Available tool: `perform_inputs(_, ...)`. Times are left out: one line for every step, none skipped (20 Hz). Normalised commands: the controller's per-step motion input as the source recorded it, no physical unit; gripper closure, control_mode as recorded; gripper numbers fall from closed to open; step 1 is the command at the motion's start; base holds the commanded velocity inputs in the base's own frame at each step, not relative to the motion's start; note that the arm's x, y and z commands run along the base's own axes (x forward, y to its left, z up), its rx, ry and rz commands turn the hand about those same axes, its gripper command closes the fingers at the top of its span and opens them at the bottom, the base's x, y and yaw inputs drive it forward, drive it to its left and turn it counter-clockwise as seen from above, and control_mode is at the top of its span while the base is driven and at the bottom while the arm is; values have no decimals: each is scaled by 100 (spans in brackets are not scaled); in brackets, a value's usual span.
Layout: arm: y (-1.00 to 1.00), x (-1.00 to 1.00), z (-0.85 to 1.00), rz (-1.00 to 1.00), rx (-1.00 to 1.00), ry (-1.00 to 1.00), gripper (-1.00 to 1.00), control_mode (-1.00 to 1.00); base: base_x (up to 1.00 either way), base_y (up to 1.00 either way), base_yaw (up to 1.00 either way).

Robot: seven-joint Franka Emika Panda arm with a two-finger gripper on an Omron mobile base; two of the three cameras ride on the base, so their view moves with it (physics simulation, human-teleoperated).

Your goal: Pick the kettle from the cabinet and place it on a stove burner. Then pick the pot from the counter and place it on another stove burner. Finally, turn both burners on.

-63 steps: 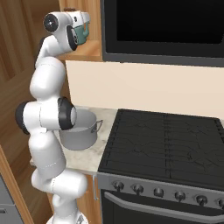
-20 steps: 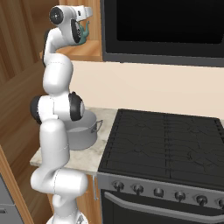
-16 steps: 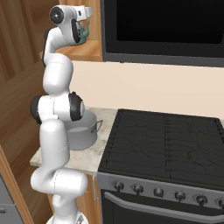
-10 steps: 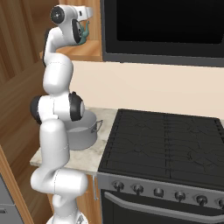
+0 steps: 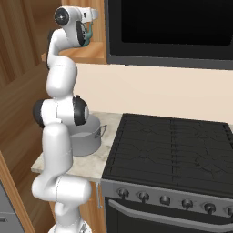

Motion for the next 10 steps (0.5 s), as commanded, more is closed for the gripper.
perform_inputs(0,8,0,0,2,0,-100,-100,0,0,0)
perform_inputs(0,7,0,0,2,0,-100,-100,0,0,0)
perform_inputs(0,8,0,0,2,0,-100,-100,0,0,0)
perform_inputs(0,8,0,0,2,0,-100,-100,0,0,0)
perform_inputs(0,8,0,0,2,0,-100,-100,0,0,0)
perform_inputs(0,8,0,0,1,0,-100,-100,0,0,0)
perform_inputs(0,8,0,0,1,1,-100,-100,0,0,0)
perform_inputs(0,8,0,0,0,0,-100,-100,0,0,0)
perform_inputs(0,7,0,0,0,0,-100,-100,0,0,0)
perform_inputs(0,1,0,0,0,0,-100,-100,0,0,0)
